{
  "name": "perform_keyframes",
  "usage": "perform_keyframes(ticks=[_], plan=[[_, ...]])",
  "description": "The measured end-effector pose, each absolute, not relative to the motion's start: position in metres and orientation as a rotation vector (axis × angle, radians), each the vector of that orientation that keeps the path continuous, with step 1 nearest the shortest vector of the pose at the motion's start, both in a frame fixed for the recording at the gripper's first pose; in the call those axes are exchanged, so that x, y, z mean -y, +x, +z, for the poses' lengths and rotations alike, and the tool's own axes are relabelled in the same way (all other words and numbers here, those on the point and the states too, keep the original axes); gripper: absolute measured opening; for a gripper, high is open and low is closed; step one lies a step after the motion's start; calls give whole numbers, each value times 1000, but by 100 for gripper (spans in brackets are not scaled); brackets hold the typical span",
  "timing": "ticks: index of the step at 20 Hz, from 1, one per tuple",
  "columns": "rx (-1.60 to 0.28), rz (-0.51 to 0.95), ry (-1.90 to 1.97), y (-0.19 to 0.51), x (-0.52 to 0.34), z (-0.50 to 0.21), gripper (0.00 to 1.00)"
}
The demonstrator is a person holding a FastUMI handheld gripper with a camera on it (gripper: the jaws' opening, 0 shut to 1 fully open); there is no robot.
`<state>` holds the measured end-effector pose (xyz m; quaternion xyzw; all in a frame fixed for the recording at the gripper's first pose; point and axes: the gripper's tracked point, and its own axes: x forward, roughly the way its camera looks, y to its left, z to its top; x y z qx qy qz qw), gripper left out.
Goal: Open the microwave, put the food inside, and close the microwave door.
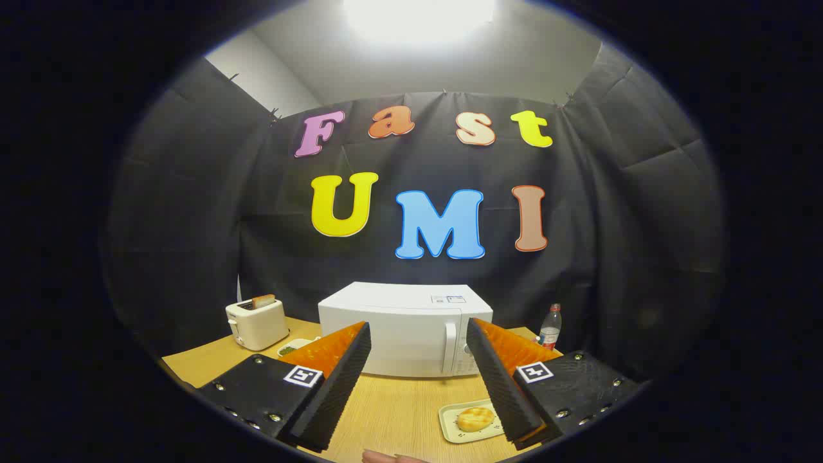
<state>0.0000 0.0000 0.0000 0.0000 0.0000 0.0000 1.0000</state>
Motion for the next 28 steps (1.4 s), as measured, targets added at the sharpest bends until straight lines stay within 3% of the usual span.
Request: perform_keyframes(ticks=[28], plan=[[-7, 25, -2, 6, -7, -6, 94]])
